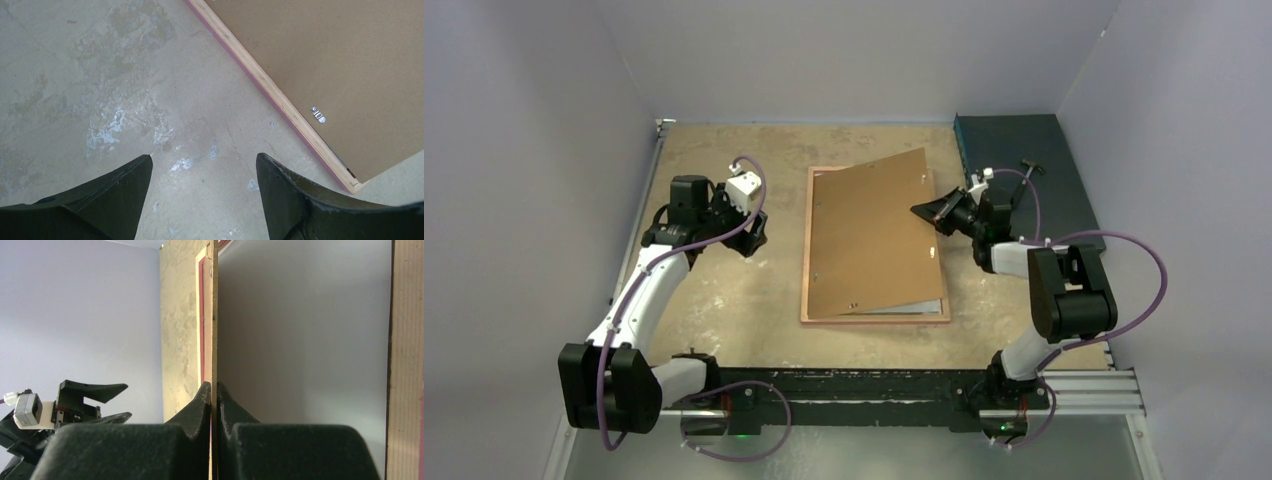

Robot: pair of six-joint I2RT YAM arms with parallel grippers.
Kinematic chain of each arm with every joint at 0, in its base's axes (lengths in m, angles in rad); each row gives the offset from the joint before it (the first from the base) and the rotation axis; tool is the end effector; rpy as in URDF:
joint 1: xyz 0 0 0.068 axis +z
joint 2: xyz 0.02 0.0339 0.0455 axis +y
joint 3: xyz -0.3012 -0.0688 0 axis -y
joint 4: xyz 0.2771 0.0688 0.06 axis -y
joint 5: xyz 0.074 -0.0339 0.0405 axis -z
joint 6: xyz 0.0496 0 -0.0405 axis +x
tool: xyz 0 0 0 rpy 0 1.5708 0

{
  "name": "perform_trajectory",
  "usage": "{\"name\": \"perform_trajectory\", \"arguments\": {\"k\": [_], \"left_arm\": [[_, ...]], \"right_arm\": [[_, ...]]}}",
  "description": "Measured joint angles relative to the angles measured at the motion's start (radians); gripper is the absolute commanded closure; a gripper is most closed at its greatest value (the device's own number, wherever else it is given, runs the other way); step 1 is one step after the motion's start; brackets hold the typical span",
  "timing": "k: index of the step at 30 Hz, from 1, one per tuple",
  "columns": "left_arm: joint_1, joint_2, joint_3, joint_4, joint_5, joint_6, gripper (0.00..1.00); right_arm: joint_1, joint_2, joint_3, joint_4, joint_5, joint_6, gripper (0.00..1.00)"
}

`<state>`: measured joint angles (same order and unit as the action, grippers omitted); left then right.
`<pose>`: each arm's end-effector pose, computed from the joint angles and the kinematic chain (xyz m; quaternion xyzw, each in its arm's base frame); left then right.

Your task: Put the photo into the frame

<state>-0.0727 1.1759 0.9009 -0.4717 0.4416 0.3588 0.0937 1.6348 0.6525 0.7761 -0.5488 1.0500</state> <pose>0.2721 -0.0411 0.2933 0.2771 0.8546 -0.1429 0.4154 0.3529 0.0591 0.1931 0.1921 0.7419 0.5053 0.3966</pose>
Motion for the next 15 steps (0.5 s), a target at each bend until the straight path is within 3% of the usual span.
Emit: {"name": "perform_trajectory", "arguments": {"k": [15], "left_arm": [[0.0,0.0,0.0,-0.002,0.001,0.0,0.25]], "right_arm": [[-0.01,0.042,0.023,0.018,-0.021,0.004,1.0]]}}
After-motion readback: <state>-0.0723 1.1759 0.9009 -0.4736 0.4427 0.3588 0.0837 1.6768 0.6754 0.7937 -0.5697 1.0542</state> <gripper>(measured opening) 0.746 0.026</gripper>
